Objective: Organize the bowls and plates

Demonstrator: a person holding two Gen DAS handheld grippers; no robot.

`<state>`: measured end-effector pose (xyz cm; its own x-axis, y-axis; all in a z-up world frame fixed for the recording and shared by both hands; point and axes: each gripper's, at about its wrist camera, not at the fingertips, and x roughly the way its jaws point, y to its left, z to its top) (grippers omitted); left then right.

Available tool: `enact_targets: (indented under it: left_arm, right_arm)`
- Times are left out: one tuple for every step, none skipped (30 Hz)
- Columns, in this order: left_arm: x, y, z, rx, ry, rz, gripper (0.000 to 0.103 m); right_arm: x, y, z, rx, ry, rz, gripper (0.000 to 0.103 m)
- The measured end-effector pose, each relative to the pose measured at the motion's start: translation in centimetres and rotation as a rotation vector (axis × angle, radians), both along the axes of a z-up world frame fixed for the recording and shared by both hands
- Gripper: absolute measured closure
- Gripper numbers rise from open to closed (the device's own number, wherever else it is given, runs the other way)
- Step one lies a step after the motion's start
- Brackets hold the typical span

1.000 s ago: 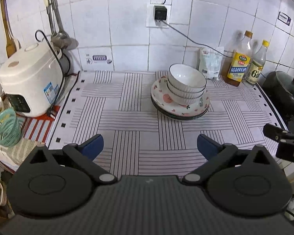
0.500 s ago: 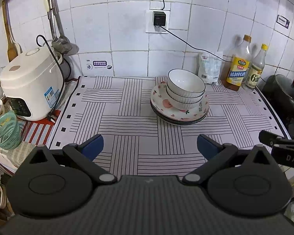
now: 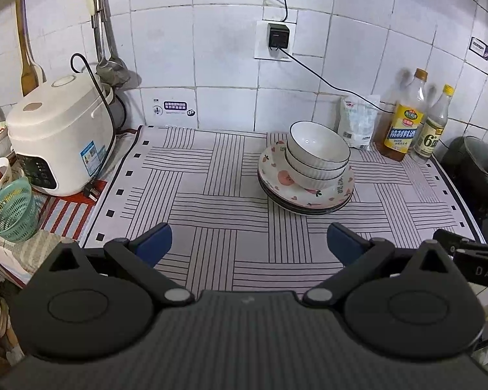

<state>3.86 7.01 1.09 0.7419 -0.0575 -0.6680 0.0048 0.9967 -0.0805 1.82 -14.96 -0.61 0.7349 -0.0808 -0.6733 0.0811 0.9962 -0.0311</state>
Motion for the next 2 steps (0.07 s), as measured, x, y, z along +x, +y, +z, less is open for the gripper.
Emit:
enact_targets:
  left_arm:
    - [0.01, 0.03, -0.01, 0.002, 0.000, -0.001, 0.000]
    - [0.06, 0.03, -0.01, 0.004, 0.001, -0.001, 0.000]
  right_arm:
    - [0.03, 0.00, -0.02, 0.001, 0.001, -0.001, 0.001]
    - [0.06, 0.00, -0.06, 0.001, 0.002, -0.001, 0.001]
